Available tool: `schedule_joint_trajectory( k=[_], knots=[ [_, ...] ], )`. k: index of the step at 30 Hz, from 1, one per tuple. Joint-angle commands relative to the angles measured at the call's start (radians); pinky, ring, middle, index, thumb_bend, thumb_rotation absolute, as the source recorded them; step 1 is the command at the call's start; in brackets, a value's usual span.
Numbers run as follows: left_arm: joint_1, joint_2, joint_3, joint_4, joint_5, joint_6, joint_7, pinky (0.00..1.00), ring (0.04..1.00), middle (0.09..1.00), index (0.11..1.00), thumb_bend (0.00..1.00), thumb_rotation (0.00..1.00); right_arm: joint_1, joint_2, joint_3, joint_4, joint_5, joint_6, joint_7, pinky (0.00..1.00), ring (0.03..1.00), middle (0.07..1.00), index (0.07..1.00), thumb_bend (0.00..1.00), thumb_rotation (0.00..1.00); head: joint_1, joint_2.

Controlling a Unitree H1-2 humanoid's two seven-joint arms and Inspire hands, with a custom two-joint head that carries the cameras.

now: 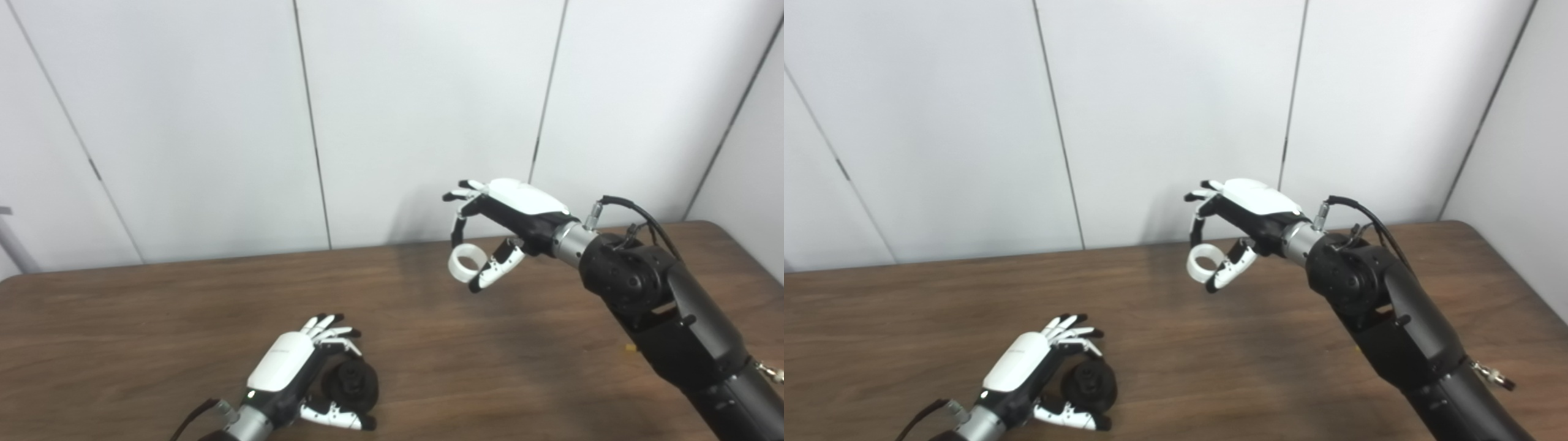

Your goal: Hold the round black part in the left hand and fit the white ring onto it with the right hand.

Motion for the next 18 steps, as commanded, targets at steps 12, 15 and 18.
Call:
schedule_joint_trajectory(
  k=[12, 15, 18],
  knots=[
    [0.037, -0.038, -0.066, 0.081, 0.054, 0.105, -0.057, 1.0, 0.975, 0.846, 0.48, 0.52, 0.04, -0.041, 0.122, 0.064, -0.028, 0.01, -0.088, -0.002, 0.97, 1.0, 0.914, 0.477, 0.52, 0.13, 0.044, 0.023],
    [0.04, -0.038, -0.069, 0.067, 0.046, 0.121, -0.077, 1.0, 0.98, 0.851, 0.48, 0.52, 0.04, -0.032, 0.146, 0.074, -0.031, 0.008, -0.095, -0.003, 0.98, 1.0, 0.914, 0.477, 0.52, 0.13, 0.047, 0.03],
    [0.043, -0.037, -0.072, 0.051, 0.041, 0.135, -0.091, 1.0, 0.985, 0.855, 0.48, 0.52, 0.04, -0.019, 0.174, 0.083, -0.027, 0.006, -0.114, -0.012, 0.98, 1.0, 0.913, 0.477, 0.52, 0.13, 0.05, 0.039]
  ],
)
